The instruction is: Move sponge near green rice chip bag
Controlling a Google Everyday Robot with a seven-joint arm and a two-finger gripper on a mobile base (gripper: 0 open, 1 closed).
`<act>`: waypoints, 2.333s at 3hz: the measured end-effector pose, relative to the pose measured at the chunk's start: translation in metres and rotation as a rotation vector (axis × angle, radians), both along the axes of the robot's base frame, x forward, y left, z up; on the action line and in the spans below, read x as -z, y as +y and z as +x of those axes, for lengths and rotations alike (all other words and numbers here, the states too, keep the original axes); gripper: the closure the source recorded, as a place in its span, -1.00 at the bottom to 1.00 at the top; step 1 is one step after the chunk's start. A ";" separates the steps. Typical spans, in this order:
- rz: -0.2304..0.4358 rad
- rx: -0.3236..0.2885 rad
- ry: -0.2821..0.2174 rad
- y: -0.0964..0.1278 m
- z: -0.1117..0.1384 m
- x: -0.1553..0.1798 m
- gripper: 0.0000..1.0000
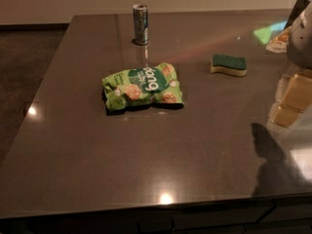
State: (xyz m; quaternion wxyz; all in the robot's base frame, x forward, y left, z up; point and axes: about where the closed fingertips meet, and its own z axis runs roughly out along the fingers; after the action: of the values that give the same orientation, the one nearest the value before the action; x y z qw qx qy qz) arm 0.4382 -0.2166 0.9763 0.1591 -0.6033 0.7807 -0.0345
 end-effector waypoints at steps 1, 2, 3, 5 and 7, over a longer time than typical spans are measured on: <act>0.000 0.000 0.000 0.000 0.000 0.000 -1.00; 0.039 0.025 -0.010 -0.002 0.018 0.004 -1.00; 0.100 0.070 -0.022 -0.004 0.052 0.017 -1.00; 0.195 0.154 -0.048 -0.008 0.136 0.054 -1.00; 0.247 0.233 -0.010 -0.002 0.210 0.097 -1.00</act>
Offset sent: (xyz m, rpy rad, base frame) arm 0.0488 -0.0070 -0.0160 0.1067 -0.0072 -0.0705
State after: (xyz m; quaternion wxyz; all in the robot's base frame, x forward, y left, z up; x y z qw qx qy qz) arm 0.6482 -0.2188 0.8788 0.2310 -0.4842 0.8430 0.0405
